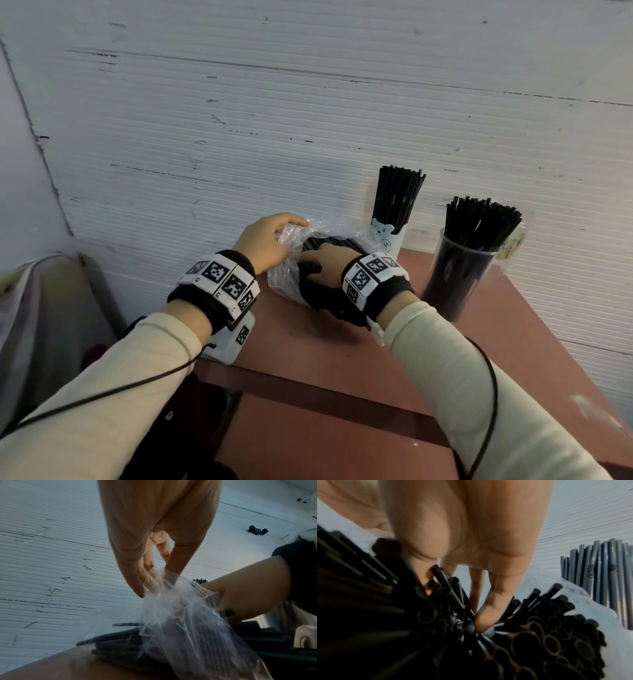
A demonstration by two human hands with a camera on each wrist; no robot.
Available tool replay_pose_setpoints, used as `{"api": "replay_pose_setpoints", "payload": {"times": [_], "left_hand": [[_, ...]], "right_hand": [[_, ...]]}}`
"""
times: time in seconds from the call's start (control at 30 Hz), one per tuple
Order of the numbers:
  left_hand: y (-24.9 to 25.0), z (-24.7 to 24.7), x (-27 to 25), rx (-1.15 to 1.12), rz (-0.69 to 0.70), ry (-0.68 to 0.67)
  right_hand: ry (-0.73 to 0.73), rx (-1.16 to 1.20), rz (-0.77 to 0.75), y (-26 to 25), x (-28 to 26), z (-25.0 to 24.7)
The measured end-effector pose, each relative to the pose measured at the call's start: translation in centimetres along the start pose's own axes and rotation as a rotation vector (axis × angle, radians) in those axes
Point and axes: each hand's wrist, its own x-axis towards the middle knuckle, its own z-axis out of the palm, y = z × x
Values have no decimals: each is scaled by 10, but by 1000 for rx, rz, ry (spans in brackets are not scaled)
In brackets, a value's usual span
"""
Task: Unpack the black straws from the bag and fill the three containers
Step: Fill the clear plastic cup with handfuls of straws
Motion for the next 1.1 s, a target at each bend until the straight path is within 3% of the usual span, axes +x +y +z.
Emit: {"api": "replay_pose_setpoints", "payload": {"times": [0.37,0.6,0.8,0.9,1.0,1.1], "left_hand": [[0,4,1,-5,-49,8],[5,6,-1,3,-58,-7],[9,10,-4,27,-58,-32],[15,16,-6,91,-45,31],[29,25,-8,180,71,85],[54,38,-8,238,206,-78]], "right_hand": [[176,200,20,9,-3,-6],[333,490,16,30,-24,-11],[302,754,-42,57,-48,-12],[289,828,-60,67,-64,-15],[283,853,-81,73,-82,-21],[283,821,-91,77,-102,-28]]}}
